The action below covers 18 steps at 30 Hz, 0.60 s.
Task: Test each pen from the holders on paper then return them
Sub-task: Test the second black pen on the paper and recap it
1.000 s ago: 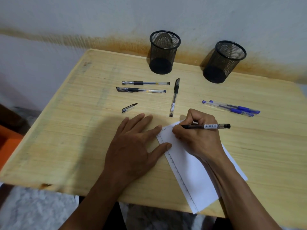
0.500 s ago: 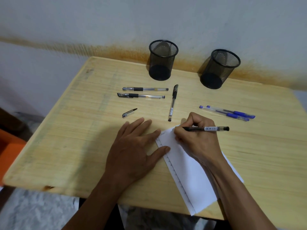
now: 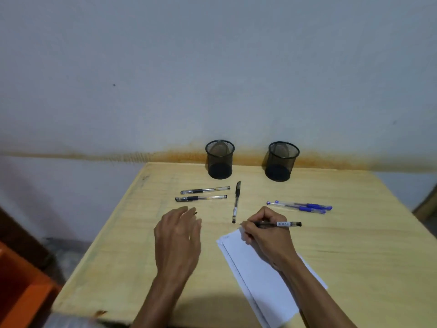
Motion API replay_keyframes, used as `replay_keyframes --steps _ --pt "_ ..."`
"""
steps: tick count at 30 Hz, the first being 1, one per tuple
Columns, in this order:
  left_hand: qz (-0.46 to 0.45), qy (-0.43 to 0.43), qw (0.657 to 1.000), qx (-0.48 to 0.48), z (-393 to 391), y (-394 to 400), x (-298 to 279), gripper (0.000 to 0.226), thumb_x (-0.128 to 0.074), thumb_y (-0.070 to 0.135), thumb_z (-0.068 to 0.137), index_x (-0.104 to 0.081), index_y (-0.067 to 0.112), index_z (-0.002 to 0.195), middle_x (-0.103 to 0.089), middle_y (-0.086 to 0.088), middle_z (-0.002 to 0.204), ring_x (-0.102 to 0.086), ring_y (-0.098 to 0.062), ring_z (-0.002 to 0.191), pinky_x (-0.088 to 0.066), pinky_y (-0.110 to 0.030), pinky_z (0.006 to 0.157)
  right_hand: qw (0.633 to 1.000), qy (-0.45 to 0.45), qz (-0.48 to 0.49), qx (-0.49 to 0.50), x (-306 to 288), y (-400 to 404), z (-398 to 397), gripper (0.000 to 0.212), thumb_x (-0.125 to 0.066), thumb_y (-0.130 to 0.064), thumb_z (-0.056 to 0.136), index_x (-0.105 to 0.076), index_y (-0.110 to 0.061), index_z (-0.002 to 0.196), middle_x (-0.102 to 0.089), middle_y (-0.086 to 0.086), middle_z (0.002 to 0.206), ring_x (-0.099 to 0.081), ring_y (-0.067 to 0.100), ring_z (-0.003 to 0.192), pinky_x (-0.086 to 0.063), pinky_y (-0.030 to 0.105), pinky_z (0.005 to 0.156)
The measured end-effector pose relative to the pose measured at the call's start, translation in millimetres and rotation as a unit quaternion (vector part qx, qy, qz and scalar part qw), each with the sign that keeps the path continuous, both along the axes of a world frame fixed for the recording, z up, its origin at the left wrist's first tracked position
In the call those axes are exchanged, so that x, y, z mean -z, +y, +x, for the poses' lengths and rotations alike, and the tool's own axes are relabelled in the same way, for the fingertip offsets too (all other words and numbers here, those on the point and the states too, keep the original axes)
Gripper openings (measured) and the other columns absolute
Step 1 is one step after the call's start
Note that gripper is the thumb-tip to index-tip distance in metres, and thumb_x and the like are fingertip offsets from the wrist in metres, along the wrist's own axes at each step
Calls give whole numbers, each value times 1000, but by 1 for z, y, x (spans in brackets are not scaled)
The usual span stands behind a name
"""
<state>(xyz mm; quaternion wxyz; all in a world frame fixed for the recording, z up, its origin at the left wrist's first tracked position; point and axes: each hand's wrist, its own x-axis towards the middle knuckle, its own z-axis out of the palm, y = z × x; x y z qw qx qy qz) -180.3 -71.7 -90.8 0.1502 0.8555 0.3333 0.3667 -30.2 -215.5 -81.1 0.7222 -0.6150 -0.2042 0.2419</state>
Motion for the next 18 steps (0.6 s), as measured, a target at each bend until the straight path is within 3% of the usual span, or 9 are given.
replay_keyframes --steps 2,5,8,11,13,15,18 --pt "-24 57 997 -50 2 14 -7 27 -58 27 96 -69 17 118 -66 -2 120 -53 -27 117 -40 -43 98 1000 9 -8 3 -3 -1 -2 19 -65 19 82 -52 9 73 -57 24 56 -53 31 53 -44 41 57" --pt "-39 175 983 -44 2 27 -8 21 -50 34 97 -68 24 93 -64 0 101 -53 -30 109 -42 -42 87 999 38 -10 20 -13 -3 -3 19 -70 15 82 -52 14 81 -60 25 60 -56 29 51 -49 43 59" --pt "-4 203 979 -21 0 29 -5 21 -57 32 95 -69 24 79 -60 -1 89 -55 -30 99 -42 -39 76 997 63 -2 33 -29 -10 -5 22 -76 10 81 -56 14 89 -66 27 72 -64 31 60 -54 39 58" --pt "-34 153 988 -2 -4 16 -17 10 -66 31 90 -75 28 85 -67 3 92 -58 -24 96 -44 -36 77 998 46 11 41 -47 -21 -13 16 -80 7 78 -67 9 88 -74 15 72 -69 25 67 -59 30 60" --pt "-117 66 990 41 -7 -3 -32 7 -69 28 86 -72 28 79 -69 9 78 -63 -11 80 -48 -24 66 999 26 14 33 -58 -33 -20 12 -81 6 78 -75 0 88 -78 7 78 -73 18 71 -62 27 70" --pt "-228 -33 970 76 -7 -28 -48 9 -76 17 83 -74 26 85 -72 10 75 -66 0 74 -45 -8 59 1000 2 16 12 -71 -47 -29 15 -80 2 81 -79 -8 93 -81 6 87 -77 15 78 -63 29 76" --pt "-335 -121 924 139 -5 -58 -67 20 -79 5 80 -77 21 91 -77 5 80 -70 -1 76 -48 -9 64 999 -28 32 14 -86 -71 -41 14 -79 -2 84 -73 -7 96 -81 6 86 -78 18 83 -63 29 69"
